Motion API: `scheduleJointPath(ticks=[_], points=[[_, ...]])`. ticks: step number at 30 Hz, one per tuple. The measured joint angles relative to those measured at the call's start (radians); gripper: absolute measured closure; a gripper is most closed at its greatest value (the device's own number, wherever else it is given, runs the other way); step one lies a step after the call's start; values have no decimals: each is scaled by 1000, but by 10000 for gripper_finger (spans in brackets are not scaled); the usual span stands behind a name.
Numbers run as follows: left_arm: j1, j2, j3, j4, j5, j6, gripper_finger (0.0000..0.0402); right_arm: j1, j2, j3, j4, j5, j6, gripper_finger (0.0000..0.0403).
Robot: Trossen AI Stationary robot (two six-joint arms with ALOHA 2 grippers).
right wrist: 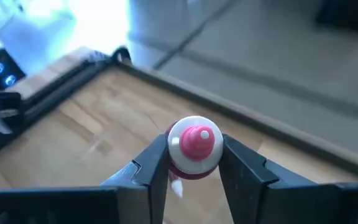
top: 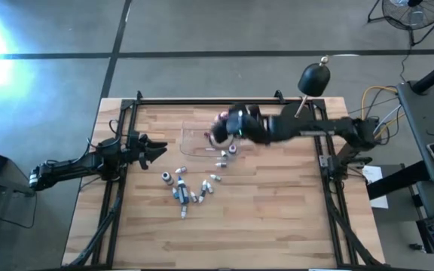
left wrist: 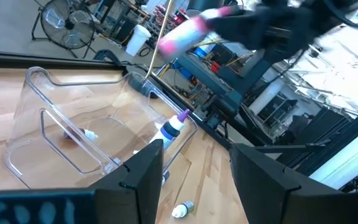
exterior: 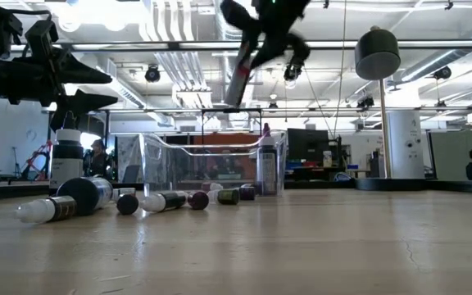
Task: Pick & Place food coloring
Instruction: Put the large pink food coloring bottle into the transparent bin
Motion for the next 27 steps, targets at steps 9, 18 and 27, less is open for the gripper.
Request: scheduleJointPath(ticks=[9, 18, 27], points=[[0, 3, 0, 0, 0, 0, 241, -114, 113, -1, -275, -177, 29, 290], [0, 3, 0, 0, 0, 0, 241, -136, 188, -47, -166, -214, 17, 290], [0, 3, 0, 0, 0, 0, 241, -144, 229, -51, -172, -225, -25, 248]])
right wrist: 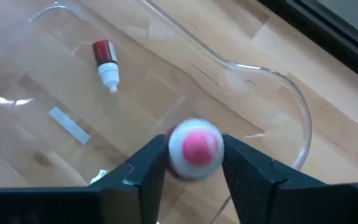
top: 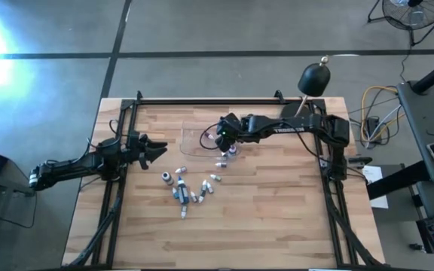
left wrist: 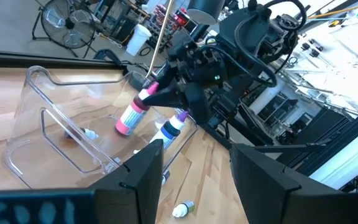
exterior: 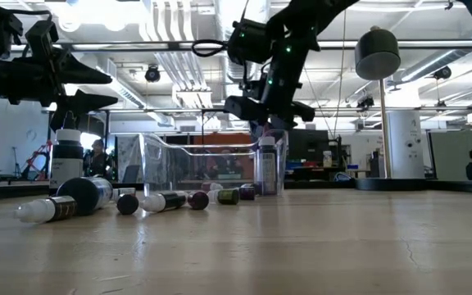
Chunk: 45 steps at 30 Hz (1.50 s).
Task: Pick & Place food coloring
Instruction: Put the large pink food coloring bottle into the transparent bin, then put the large black food coloring bottle into the transparent bin
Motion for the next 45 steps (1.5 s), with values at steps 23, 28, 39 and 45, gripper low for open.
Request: scheduleJointPath(ticks=[23, 28, 39, 45], points=[[0, 0, 0, 0, 0, 0, 241, 105, -219, 33, 176, -179, -299, 149], [0, 0, 0, 0, 0, 0, 241, 119, -276, 29, 167, -206, -227, 162], [0, 2, 0, 129, -31, -218, 241, 147, -461, -12, -109, -130, -205, 179], [-1, 4, 0, 155, -37, -327, 241, 140, -538, -93, -121, -96, -234, 179]])
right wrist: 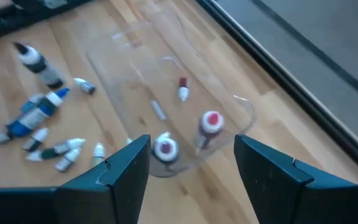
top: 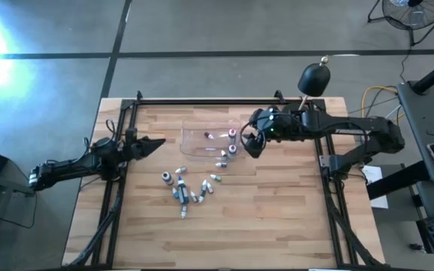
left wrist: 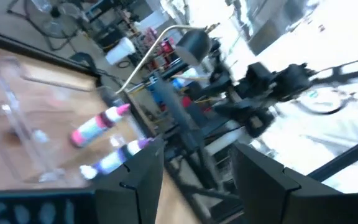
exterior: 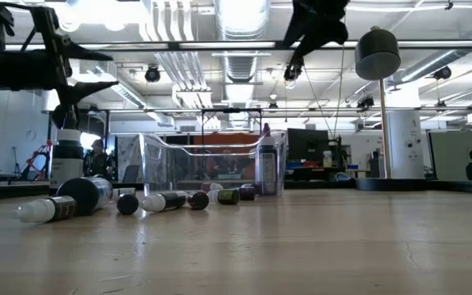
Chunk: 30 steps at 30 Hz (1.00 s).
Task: Pick & Place food coloring
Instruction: Put the large black food coloring bottle into the transparent bin
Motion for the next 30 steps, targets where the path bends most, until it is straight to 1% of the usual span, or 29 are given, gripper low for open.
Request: scheduleJointPath(ticks=[4, 7, 8, 9, 10, 12, 14, 15, 16, 17, 19, 21, 23, 26, 28, 30], points=[[-2, 3, 0, 59, -14, -96, 241, -23, -37, -72, 41, -2, -46, 179], [-2, 10, 0, 76, -146, -190, 241, -48, -48, -124, 74, -3, -34, 179], [-2, 13, 1, 109, -190, -231, 241, -55, -50, -140, 94, -2, -33, 179], [-1, 19, 9, 130, -211, -241, 241, -63, -51, -153, 111, -1, -32, 179], [0, 28, 33, 122, -213, -225, 241, -69, -53, -166, 126, -2, -26, 179], [-4, 59, 116, 87, -173, -166, 241, -78, -56, -190, 177, -5, 20, 179], [-10, 106, 231, -66, -111, -68, 241, -82, -58, -214, 229, -9, 31, 179], [-11, 137, 304, -191, -83, -9, 241, -82, -58, -223, 254, -10, 25, 179], [-13, 172, 376, -351, -66, 49, 241, -83, -58, -228, 275, -10, 21, 179], [-16, 218, 445, -528, -63, 102, 241, -83, -58, -231, 294, -9, 22, 179], [-18, 329, 567, -825, -62, 203, 241, -85, -58, -235, 322, -9, 33, 179], [-26, 431, 651, -1037, -49, 308, 241, -84, -58, -236, 327, -11, 63, 179], [-34, 516, 707, -1128, 4, 398, 241, -84, -58, -233, 318, -12, 92, 179], [-62, 599, 746, -1144, 105, 514, 241, -84, -58, -223, 321, -12, 105, 179], [-91, 628, 751, -1152, 136, 582, 241, -81, -58, -219, 320, -12, 108, 179], [-122, 648, 738, -1159, 136, 624, 241, -79, -58, -218, 318, -12, 108, 179]])
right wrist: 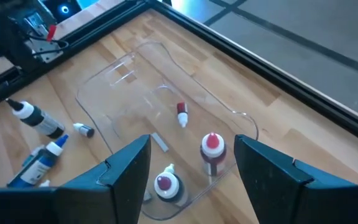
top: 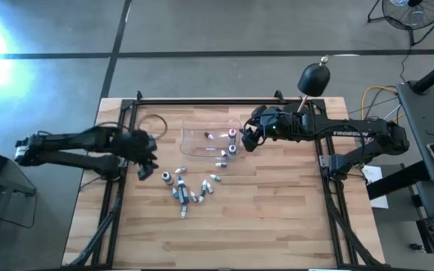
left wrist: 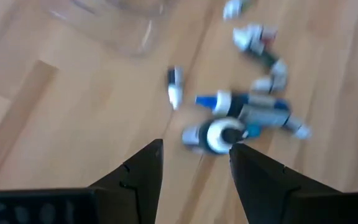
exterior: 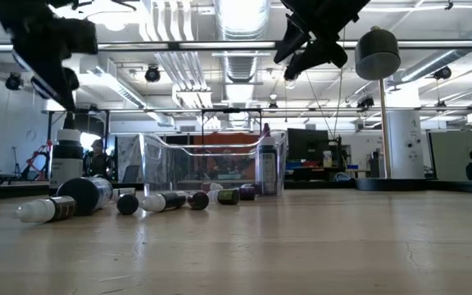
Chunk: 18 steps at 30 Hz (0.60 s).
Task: Pick & Place food coloring
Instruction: Put the large black food coloring bottle into the transparent bin
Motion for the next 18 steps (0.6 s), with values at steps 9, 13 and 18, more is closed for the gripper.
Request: scheduleJointPath(ticks=[9, 13, 18], points=[[-189, 38, -49, 15, -116, 56, 241, 4, 1, -1, -29, 8, 8, 179], [-251, 84, -49, 12, -124, 53, 241, 0, 1, -8, -28, 16, 0, 179], [-302, 201, -49, 7, -186, 25, 241, -4, 1, -10, -28, 46, -28, 179]])
